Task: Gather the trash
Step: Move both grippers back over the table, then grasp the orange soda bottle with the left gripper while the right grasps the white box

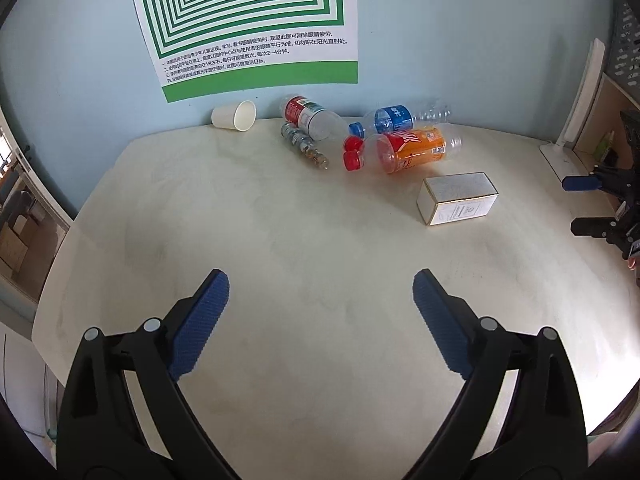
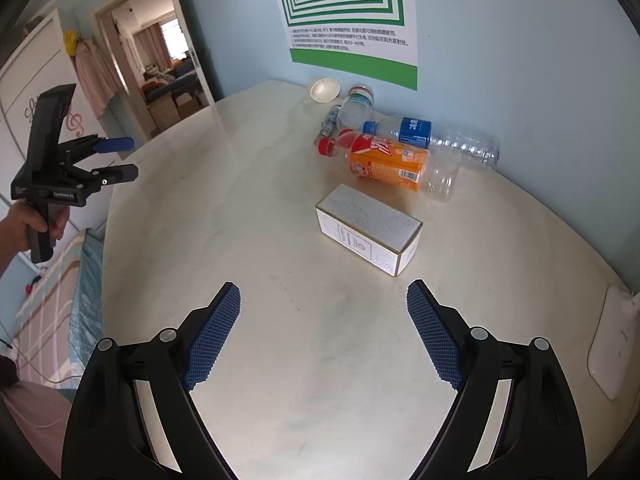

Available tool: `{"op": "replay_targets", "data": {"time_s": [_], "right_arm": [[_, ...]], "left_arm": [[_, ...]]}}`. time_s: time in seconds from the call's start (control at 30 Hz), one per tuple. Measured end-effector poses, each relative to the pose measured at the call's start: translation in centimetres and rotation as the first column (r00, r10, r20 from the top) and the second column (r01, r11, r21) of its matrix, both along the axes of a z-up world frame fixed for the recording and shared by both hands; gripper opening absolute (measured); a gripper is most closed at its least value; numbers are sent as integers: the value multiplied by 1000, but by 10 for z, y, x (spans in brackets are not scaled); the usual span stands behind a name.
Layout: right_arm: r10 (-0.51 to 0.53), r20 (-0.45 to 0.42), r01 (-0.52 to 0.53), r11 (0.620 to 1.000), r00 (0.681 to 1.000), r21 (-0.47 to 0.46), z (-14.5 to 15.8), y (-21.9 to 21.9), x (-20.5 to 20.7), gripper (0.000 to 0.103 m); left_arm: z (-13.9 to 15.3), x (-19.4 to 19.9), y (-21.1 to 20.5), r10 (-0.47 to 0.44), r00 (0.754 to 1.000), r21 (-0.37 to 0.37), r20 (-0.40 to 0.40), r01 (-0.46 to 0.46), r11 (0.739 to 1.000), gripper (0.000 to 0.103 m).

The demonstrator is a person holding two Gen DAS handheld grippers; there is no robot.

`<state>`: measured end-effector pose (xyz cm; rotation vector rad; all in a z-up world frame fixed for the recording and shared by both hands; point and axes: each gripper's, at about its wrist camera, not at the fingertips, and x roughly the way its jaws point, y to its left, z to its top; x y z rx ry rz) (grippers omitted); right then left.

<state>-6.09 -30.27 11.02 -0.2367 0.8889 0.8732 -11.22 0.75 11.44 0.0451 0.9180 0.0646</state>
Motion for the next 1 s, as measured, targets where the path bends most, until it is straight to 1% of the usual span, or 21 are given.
{"op": "replay_targets", "data": {"time_s": [0.1,0.2,0.3,0.37,0.43,0.5,0.57,0.63,0.7,0.77,0.8,0.83,0.87,0.93,1.0], "right_arm": [[-2,-3,2,1000,1000,-28,-8,5,6,85],[14,36,-12,998,999,-60,-12,16,13,85],[-1,51,5,996,999,-90,-14,28,21,85],[3,61,3,996,998,-93,-13,35,26,85],[9,72,-1,993,997,-115,-15,44,33,85],[11,65,-2,991,998,-137,-20,51,43,85],[18,58,-9,988,998,-154,-27,57,51,85],[29,52,-20,985,998,-170,-34,61,61,85],[37,48,-28,983,998,-181,-40,65,71,85],[51,36,-43,981,998,-190,-47,68,81,85],[59,31,-51,979,998,-196,-52,70,86,85],[70,21,-64,977,997,-202,-57,72,91,85],[80,11,-76,974,997,-211,-62,74,97,85],[105,-2,-103,970,994,-222,-70,77,104,85],[136,-16,-136,963,991,-231,-78,80,111,85]], "left_arm": [[-10,15,3,-26,1000,-9,-16,26,1000,93],[-21,39,9,-54,998,12,-35,54,998,93],[-30,64,22,-72,996,-11,-47,72,997,93],[-34,82,29,-90,995,-14,-45,90,996,93],[-39,99,33,-117,992,-15,-46,116,993,93],[-43,117,33,-165,985,-25,-42,164,986,93],[-45,134,27,-232,972,-13,-30,231,973,93],[-47,155,17,-321,947,17,-27,322,947,93],[-49,171,4,-406,913,40,-31,407,913,93],[-52,190,-10,-490,871,70,-40,491,868,93],[-55,202,-19,-533,845,85,-46,535,840,93],[-57,209,-24,-560,827,89,-49,562,822,93],[-61,220,-32,-603,796,87,-55,606,791,93],[-69,239,-45,-661,747,82,-69,665,743,93],[-78,253,-55,-694,714,81,-90,700,709,93]]}}
